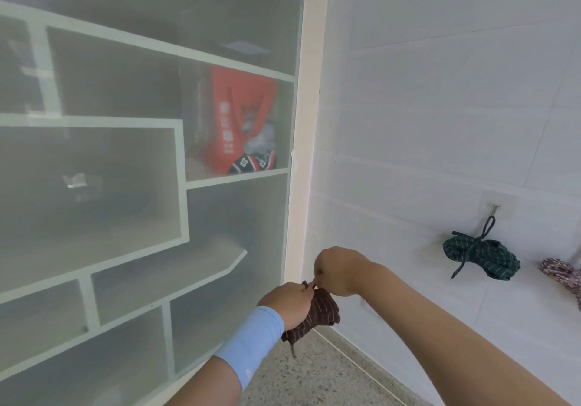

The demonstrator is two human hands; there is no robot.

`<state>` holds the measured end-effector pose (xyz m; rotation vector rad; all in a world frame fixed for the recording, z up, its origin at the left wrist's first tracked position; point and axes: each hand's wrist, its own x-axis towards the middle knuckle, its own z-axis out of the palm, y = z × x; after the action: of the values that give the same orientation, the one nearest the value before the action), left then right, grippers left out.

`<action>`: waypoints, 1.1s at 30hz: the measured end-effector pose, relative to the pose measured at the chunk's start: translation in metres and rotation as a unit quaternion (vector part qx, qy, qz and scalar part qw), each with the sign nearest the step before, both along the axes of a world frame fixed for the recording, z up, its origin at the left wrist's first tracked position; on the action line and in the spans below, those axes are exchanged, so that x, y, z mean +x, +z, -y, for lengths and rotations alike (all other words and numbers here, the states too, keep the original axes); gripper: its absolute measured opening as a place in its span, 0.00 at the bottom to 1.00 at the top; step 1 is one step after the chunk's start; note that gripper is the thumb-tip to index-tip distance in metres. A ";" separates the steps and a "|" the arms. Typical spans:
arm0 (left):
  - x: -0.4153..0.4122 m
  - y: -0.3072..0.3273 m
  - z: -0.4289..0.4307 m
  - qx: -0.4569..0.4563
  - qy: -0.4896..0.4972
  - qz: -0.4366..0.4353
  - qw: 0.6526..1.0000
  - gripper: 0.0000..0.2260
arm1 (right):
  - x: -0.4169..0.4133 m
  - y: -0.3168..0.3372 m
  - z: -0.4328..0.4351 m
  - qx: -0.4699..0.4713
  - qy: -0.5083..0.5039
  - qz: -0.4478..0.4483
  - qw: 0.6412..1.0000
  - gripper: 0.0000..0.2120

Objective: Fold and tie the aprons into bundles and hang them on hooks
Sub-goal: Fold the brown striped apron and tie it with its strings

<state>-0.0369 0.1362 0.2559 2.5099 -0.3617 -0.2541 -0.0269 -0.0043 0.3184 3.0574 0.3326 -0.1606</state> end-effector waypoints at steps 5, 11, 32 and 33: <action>0.022 -0.018 -0.010 -0.132 0.098 -0.018 0.986 0.20 | -0.004 -0.010 -0.023 -0.011 0.042 0.108 0.993 0.09; 0.024 -0.034 -0.017 -0.284 0.253 -0.034 0.924 0.18 | -0.019 -0.031 -0.038 -0.001 0.099 0.153 0.983 0.07; 0.006 -0.073 0.011 -0.355 0.029 0.125 0.926 0.10 | -0.014 -0.097 0.055 0.614 -0.225 -0.209 0.727 0.17; 0.005 -0.079 0.011 -0.349 0.026 0.140 0.926 0.09 | -0.014 -0.104 0.056 0.646 -0.239 -0.220 0.691 0.18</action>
<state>-0.0317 0.1249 0.1770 1.8371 -0.4091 0.2294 -0.0408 -0.0607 0.2145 4.3590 -0.7364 -1.1649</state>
